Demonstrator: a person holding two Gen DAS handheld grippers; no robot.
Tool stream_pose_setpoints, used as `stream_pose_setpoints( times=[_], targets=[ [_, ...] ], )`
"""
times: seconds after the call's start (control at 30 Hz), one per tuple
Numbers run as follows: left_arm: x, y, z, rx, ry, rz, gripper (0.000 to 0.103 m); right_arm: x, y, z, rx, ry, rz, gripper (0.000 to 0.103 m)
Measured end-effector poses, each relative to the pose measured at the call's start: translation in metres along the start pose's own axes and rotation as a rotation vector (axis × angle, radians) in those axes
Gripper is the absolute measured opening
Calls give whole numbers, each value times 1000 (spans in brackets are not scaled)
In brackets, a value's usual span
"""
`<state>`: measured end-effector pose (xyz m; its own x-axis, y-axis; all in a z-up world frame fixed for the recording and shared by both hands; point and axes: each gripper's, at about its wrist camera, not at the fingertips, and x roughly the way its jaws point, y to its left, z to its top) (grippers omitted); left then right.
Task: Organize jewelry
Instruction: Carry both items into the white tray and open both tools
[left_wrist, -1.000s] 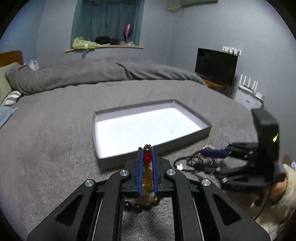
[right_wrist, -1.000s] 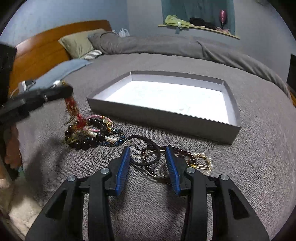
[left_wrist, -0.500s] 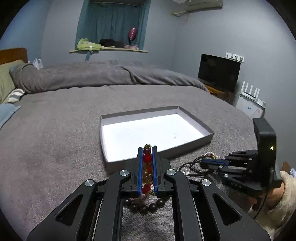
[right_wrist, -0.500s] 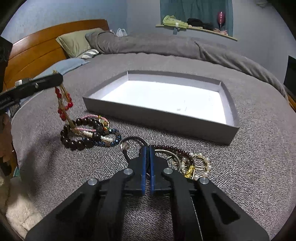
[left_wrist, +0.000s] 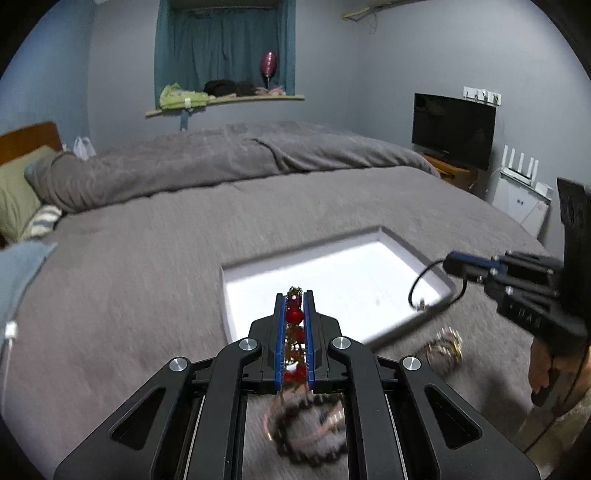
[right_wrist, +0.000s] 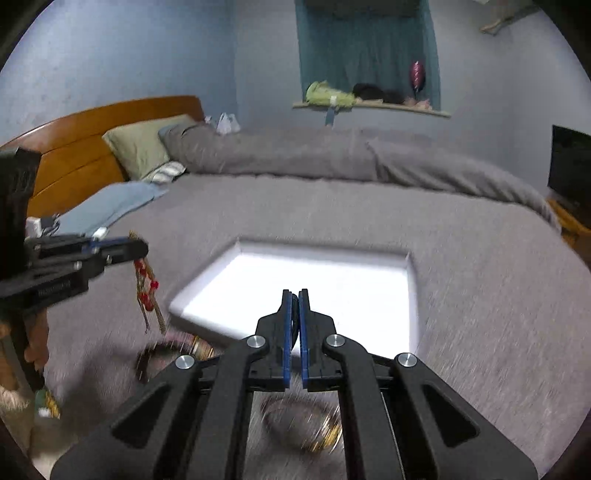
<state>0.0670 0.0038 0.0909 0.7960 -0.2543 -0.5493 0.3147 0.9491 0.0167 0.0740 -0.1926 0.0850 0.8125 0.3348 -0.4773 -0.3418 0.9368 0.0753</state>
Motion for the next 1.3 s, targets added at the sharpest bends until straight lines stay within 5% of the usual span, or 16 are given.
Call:
stream_pose_setpoints(
  times=[0.2, 0.3, 0.5, 0.6, 1.07, 1.13, 1.2, 1.3],
  targets=[
    [34, 8, 38, -1, -16, 18, 10, 45, -43, 31, 92, -2, -31, 4],
    [69, 16, 48, -48, 18, -37, 10, 79, -68, 26, 146, 50, -49, 4],
    [130, 26, 35, -90, 114, -24, 10, 117, -81, 12, 142, 130, -84, 4],
    [156, 35, 21, -96, 173, 51, 10, 131, -85, 9, 137, 168, -96, 3],
    [184, 49, 6, -103, 289, 120, 10, 154, -84, 3, 139, 240, -100, 4],
    [185, 48, 6, -98, 298, 123, 16, 153, -84, 3, 144, 235, -98, 5],
    [183, 47, 6, -94, 292, 130, 25, 151, -86, 4, 156, 226, -87, 9],
    [179, 45, 7, -91, 275, 134, 33, 145, -87, 5, 165, 196, -82, 34]
  ],
)
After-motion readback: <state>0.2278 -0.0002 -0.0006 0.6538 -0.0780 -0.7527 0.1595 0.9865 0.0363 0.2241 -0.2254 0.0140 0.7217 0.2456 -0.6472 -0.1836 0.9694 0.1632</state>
